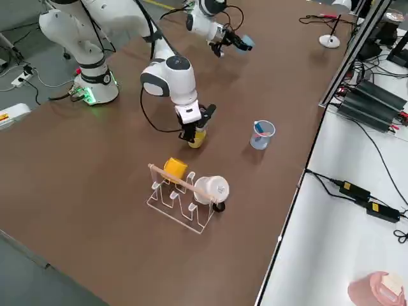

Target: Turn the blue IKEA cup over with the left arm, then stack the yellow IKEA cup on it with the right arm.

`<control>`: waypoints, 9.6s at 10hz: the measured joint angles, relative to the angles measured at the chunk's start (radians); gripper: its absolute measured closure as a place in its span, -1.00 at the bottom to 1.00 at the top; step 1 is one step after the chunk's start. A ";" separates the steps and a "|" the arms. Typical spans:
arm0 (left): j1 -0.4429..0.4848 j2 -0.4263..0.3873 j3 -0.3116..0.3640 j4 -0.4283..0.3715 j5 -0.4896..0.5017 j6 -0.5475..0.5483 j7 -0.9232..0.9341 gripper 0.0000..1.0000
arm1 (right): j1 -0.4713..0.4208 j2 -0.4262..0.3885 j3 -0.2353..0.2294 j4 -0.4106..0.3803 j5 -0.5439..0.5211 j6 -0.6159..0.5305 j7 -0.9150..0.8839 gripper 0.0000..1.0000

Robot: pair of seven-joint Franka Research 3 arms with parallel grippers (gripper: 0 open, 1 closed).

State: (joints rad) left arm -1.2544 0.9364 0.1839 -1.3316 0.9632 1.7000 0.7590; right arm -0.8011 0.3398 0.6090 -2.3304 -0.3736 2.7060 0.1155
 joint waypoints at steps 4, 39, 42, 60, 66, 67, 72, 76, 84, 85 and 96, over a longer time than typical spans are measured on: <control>-0.021 0.094 0.002 0.096 0.099 0.003 -0.006 -0.35 | 0.020 0.000 0.057 0.076 0.000 -0.129 0.091 0.90; 0.170 -0.630 -0.024 -0.395 0.127 0.237 -0.249 -0.97 | 0.550 -0.090 -0.061 0.489 0.370 -0.504 0.152 0.90; 0.354 -0.841 -0.025 -0.494 -0.104 0.335 -0.261 -0.97 | 0.724 -0.090 -0.073 0.491 0.370 -0.491 0.349 0.90; 1.016 -0.913 -0.015 -0.114 -0.950 -0.249 -0.612 -0.98 | 1.010 0.091 -0.086 0.476 0.078 -0.345 0.864 0.90; 1.039 -0.887 0.002 -0.087 -0.948 -0.249 -0.644 -0.98 | 1.014 0.141 -0.086 0.484 -0.003 -0.335 0.958 0.90; 1.042 -0.874 0.002 -0.085 -0.947 -0.249 -0.644 -0.98 | 1.014 0.141 -0.086 0.487 -0.003 -0.335 0.961 0.90; 1.072 -0.860 0.009 -0.069 -0.946 -0.248 -0.644 -0.98 | 1.015 0.141 -0.085 0.496 -0.005 -0.335 1.007 0.22; 1.095 -0.847 0.006 -0.059 -0.959 -0.248 -0.649 -0.98 | 1.015 0.141 -0.085 0.502 -0.005 -0.335 1.015 -0.97; 1.188 -0.822 -0.055 -0.028 -1.028 -0.248 -0.715 -0.98 | 0.864 0.114 -0.096 0.521 -0.015 -0.374 0.705 -1.00; 1.187 -0.822 -0.059 -0.027 -1.029 -0.248 -0.716 -0.98 | 0.816 0.109 -0.096 0.521 -0.015 -0.385 0.611 -1.00; 1.190 -0.824 -0.061 -0.006 -1.029 -0.249 -0.716 -0.98 | 0.653 -0.055 -0.291 0.598 0.182 -0.670 -0.038 -1.00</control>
State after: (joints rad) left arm -0.0643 0.1125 0.1229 -1.3373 -0.0661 1.4514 0.0428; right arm -0.1480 0.2847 0.3179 -1.7328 -0.1912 2.0361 0.0778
